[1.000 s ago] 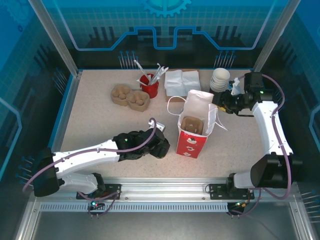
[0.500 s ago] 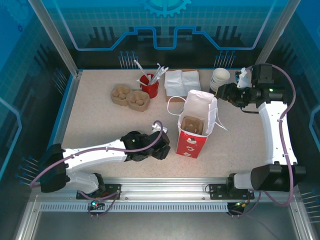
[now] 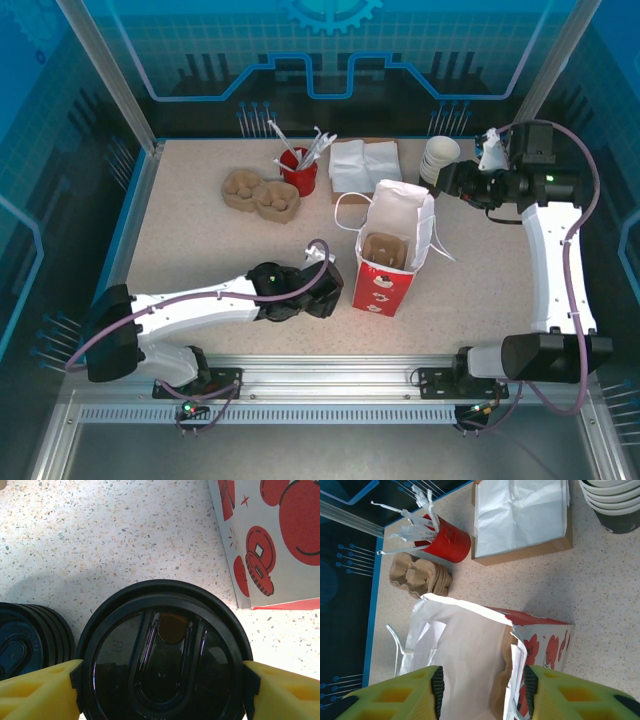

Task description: Pack the takeout coffee

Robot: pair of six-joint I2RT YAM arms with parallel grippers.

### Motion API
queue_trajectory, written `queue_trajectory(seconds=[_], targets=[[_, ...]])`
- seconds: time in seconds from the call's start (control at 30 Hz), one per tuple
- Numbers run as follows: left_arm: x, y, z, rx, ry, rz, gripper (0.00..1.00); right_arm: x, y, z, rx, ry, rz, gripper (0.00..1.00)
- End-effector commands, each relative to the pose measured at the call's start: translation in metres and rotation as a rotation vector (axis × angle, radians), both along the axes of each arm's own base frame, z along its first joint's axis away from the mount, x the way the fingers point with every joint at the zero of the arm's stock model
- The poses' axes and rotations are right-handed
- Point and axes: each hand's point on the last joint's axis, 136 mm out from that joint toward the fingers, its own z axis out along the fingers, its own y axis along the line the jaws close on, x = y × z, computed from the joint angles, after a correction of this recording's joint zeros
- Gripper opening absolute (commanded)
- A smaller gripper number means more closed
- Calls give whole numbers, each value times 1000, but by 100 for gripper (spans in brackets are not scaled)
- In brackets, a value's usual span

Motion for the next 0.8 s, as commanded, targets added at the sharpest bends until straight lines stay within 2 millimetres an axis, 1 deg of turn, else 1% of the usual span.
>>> queue_trajectory(seconds=[0.0, 0.13, 0.33, 0.53, 0.6, 0.77], targets=[[-9, 12, -9, 65, 51, 24, 80, 0, 0, 12, 6, -29, 27, 47], [-13, 15, -12, 67, 76, 41, 78, 2, 1, 16, 3, -40, 46, 47], [-15, 14, -18, 55, 94, 54, 68, 5, 4, 13, 18, -27, 62, 47], [-16, 11, -22, 43, 107, 61, 66, 9, 9, 14, 35, -40, 104, 47], [-14, 9, -19, 33, 99, 62, 66, 12, 12, 15, 39, -59, 128, 47], [-7, 6, 0, 0, 50, 65, 65, 18, 13, 11, -1, -91, 194, 47]])
